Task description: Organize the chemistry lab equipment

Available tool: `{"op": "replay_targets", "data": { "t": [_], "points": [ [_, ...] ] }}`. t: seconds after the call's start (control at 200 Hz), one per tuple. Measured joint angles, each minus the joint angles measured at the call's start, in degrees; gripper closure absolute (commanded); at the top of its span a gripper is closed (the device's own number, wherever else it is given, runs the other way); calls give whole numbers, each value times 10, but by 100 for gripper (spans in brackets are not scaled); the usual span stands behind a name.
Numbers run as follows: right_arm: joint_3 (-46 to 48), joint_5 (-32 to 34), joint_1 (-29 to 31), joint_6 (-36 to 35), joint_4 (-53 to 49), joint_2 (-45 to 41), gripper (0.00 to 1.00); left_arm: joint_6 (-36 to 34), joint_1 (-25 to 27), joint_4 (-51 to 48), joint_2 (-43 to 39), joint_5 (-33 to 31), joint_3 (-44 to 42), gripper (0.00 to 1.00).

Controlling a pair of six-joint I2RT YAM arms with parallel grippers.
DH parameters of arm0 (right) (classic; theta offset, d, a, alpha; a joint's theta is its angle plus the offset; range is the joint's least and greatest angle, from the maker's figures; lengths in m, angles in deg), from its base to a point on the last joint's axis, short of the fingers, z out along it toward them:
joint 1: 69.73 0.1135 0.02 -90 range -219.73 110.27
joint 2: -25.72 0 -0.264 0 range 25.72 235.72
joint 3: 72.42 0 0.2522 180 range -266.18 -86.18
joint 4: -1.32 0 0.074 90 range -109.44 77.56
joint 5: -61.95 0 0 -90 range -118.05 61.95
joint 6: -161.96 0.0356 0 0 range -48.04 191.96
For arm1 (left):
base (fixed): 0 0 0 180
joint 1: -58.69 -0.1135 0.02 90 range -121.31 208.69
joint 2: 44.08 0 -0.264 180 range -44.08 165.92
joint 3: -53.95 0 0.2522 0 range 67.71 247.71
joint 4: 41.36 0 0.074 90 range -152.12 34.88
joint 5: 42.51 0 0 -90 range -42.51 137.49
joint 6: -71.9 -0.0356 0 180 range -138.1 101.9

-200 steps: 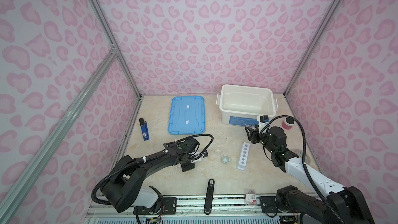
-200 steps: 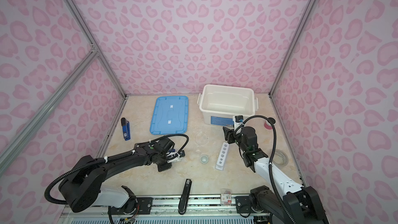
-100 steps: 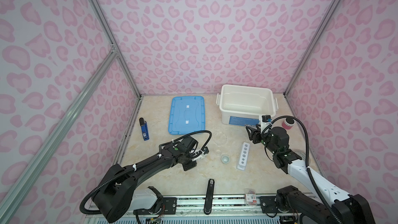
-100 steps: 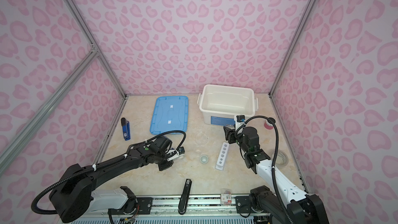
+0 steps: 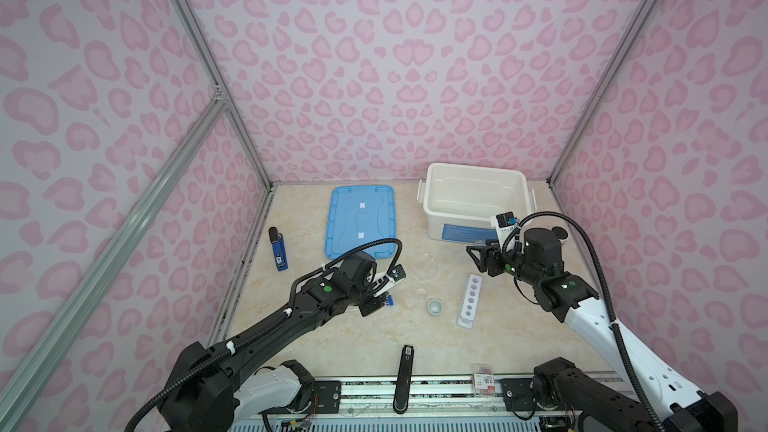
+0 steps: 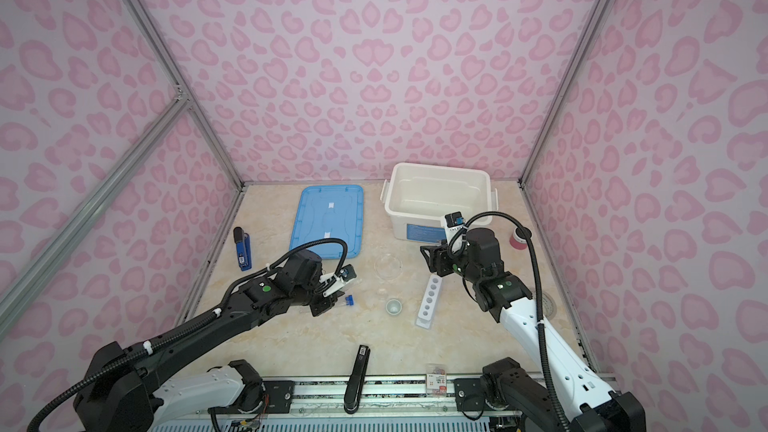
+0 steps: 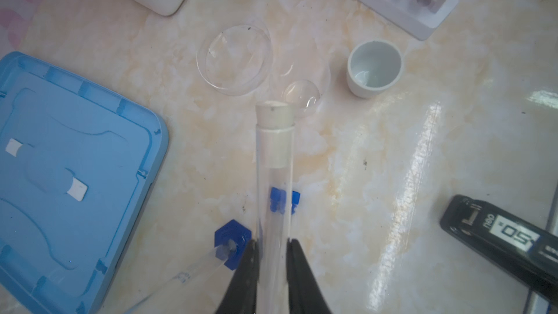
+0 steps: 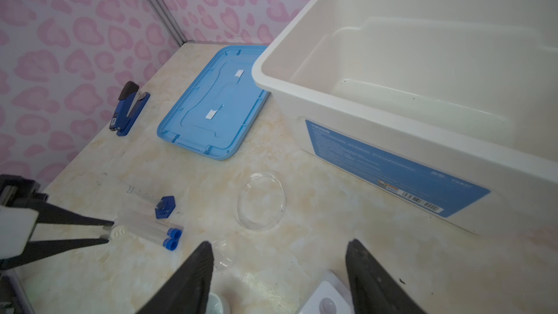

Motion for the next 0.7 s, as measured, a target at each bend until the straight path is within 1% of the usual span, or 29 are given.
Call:
{"op": "replay_targets", "data": {
  "t": [0.085,0.14,0.265,0.42,0.7],
  "points": [
    [-42,-4,49,-26,-54,14,30,12,0,19,-1,16,0,86],
    [-59,-12,69,-39,-80,21,31,22,0,35,-7,26,-6,86],
    [-73,-27,106,-39,-119,31,33,37,0,61,-28,42,-20,86],
    [-98,-42,159,-36,-125,53,35,53,0,94,-45,58,-35,86],
    [-155,-52,203,-27,-120,128,39,70,0,130,-79,76,-58,86]
  ]
}}
